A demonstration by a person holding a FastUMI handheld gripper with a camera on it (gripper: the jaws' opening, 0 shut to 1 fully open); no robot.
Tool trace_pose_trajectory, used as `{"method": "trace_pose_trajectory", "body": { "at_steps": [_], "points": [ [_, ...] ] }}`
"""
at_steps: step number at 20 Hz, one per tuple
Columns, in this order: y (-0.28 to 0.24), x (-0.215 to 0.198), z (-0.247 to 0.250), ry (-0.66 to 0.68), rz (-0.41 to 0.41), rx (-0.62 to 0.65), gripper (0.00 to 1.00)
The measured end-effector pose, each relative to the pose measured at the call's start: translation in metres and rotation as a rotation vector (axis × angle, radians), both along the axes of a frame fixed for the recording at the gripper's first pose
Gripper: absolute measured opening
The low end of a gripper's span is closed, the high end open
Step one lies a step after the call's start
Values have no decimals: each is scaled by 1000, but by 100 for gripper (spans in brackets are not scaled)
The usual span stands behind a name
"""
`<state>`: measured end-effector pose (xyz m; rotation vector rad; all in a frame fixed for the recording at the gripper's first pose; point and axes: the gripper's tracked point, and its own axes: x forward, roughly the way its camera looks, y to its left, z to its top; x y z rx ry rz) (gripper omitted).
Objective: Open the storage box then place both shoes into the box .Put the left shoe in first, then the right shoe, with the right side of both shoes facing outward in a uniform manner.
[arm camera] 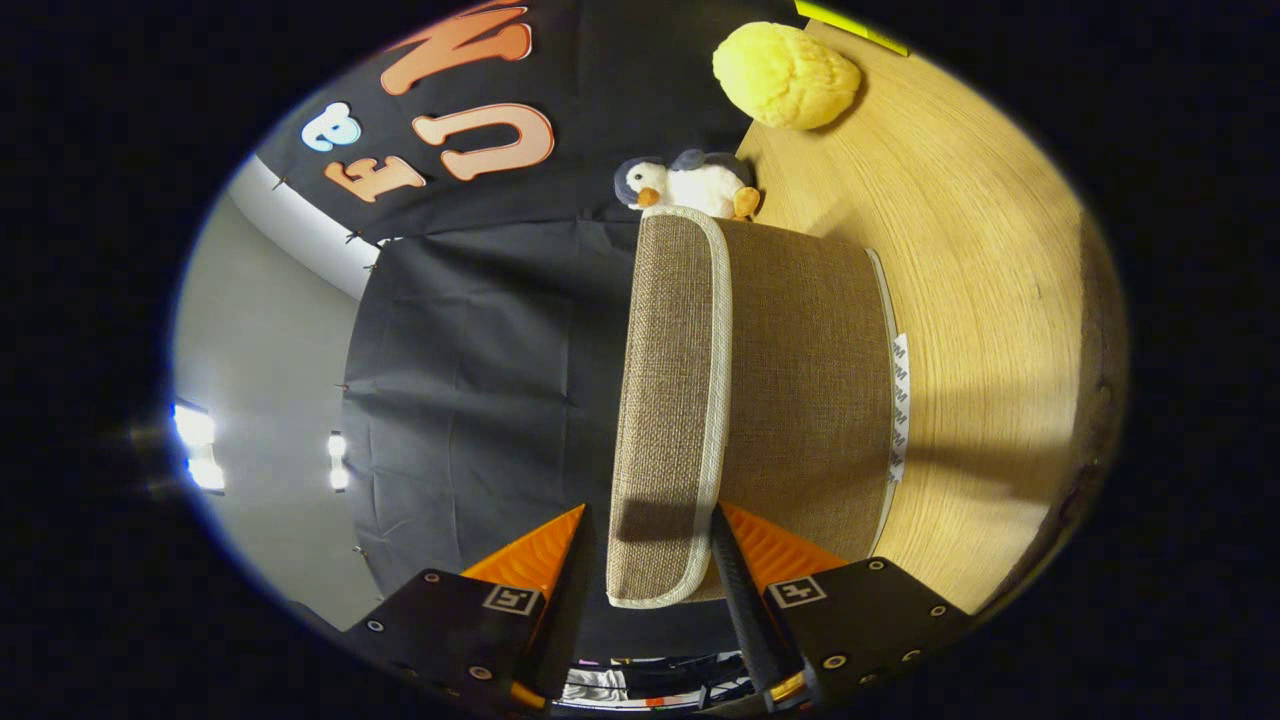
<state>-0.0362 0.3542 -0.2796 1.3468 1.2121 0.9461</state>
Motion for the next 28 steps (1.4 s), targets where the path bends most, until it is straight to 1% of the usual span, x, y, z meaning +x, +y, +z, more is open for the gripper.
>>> {"method": "trace_pose_trajectory", "body": {
  "at_steps": [4,5,6,7,8,9,10,12,13,14,15,17,19,22,28],
  "points": [
    [-17,4,10,-6,-39,36,59],
    [-19,7,15,1,-49,65,54],
    [-24,10,33,11,-73,140,51],
    [-25,18,47,4,-107,184,46],
    [-25,17,50,-16,-120,178,42],
    [-19,16,48,-25,-110,159,37],
    [-15,14,48,-22,-92,155,37],
    [1,12,37,-10,-30,54,32],
    [8,14,33,8,-20,14,30],
    [11,20,32,13,-46,-15,26],
    [11,30,32,11,-86,-34,13],
    [16,39,53,7,-122,-16,4],
    [21,42,74,-41,-125,-28,2],
    [33,50,110,-104,-121,-34,3],
    [78,55,165,-232,-91,-76,4]
  ]
}}
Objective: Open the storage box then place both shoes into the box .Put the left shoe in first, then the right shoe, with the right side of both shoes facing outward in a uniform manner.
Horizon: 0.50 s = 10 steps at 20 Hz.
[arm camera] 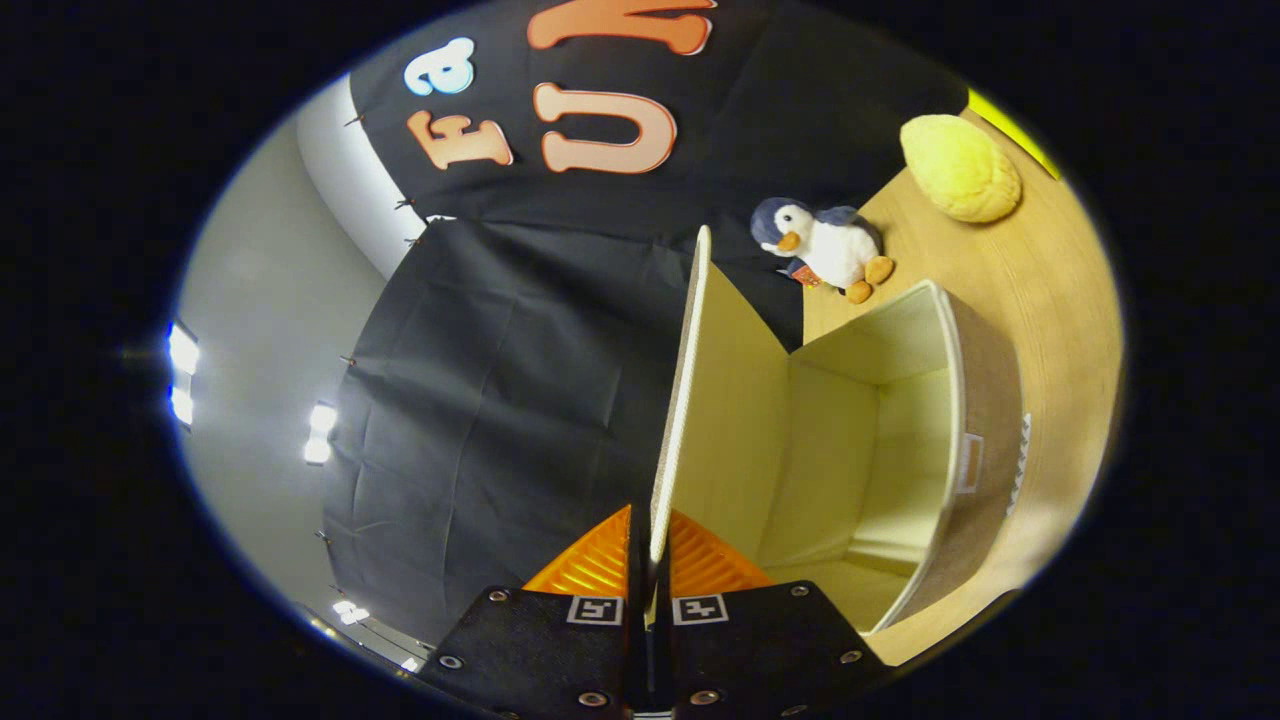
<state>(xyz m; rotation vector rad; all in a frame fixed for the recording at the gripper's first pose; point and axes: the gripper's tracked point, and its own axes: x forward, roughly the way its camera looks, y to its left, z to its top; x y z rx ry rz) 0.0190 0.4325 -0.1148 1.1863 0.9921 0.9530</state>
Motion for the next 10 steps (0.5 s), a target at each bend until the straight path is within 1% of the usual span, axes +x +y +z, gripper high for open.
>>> {"method": "trace_pose_trajectory", "body": {
  "at_steps": [4,10],
  "points": [
    [38,1,23,-43,12,-23,4],
    [107,6,40,-73,35,-80,4]
  ]
}}
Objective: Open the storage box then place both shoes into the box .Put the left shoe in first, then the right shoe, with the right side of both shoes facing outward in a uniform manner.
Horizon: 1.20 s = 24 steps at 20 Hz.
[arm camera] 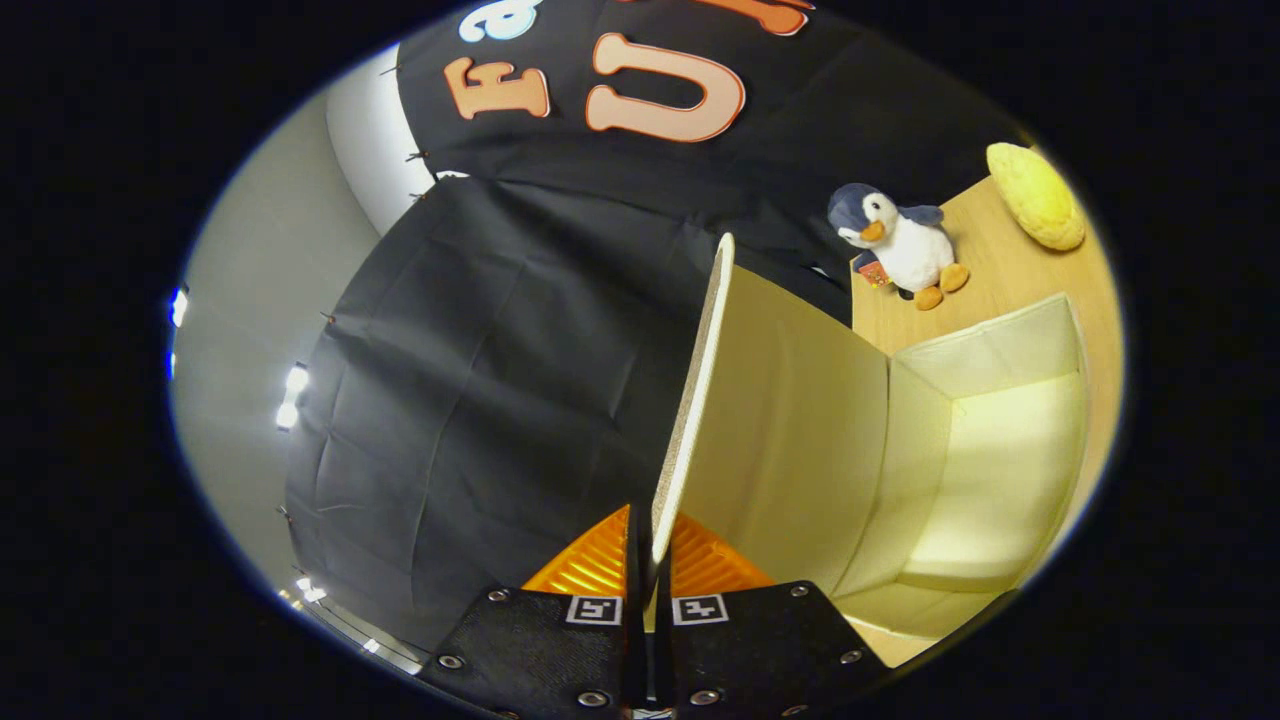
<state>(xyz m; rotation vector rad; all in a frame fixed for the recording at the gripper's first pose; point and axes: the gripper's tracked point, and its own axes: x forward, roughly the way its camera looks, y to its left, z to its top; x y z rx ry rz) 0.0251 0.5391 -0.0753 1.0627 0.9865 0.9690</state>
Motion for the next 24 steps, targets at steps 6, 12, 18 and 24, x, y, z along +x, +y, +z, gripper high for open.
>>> {"method": "trace_pose_trajectory", "body": {
  "at_steps": [6,12,18,24],
  "points": [
    [56,-6,-5,-60,32,-105,12],
    [44,-16,-21,-134,81,-211,71],
    [-28,0,-42,-224,-4,-344,92],
    [-128,18,-72,-276,-114,-509,96]
  ]
}}
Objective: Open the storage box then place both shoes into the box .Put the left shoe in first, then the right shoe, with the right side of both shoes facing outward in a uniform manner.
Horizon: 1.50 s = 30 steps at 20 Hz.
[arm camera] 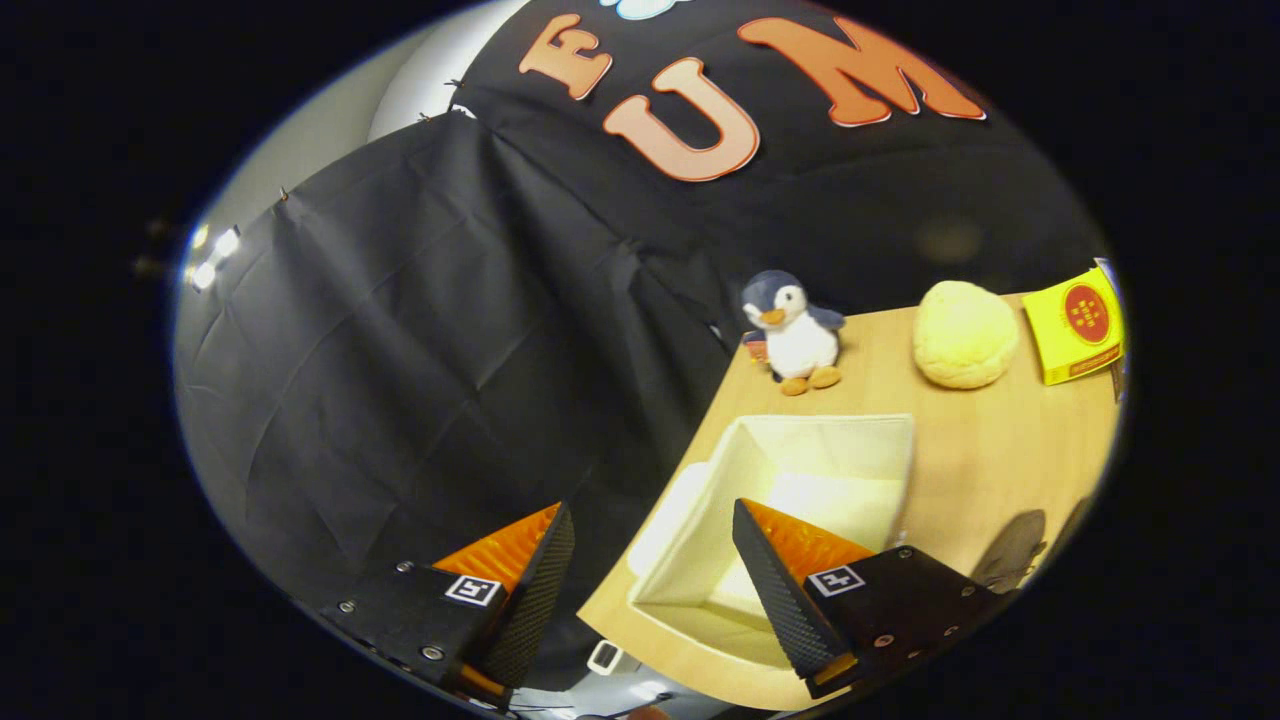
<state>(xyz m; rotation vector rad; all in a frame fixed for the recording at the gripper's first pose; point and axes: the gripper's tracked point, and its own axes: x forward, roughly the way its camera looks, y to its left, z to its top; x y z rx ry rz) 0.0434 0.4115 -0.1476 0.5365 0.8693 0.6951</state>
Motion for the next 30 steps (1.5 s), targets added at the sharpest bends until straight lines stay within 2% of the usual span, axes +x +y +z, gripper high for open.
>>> {"method": "trace_pose_trajectory", "body": {
  "at_steps": [6,10,14,18,24,30],
  "points": [
    [-99,1,-16,-75,-115,-161,96],
    [-155,-5,-39,-63,-161,-285,97],
    [-202,-22,-84,12,-160,-445,97],
    [-221,-46,-126,114,-153,-500,97],
    [-244,-77,-176,184,-104,-607,96],
    [-257,-97,-221,264,-82,-669,89]
  ]
}}
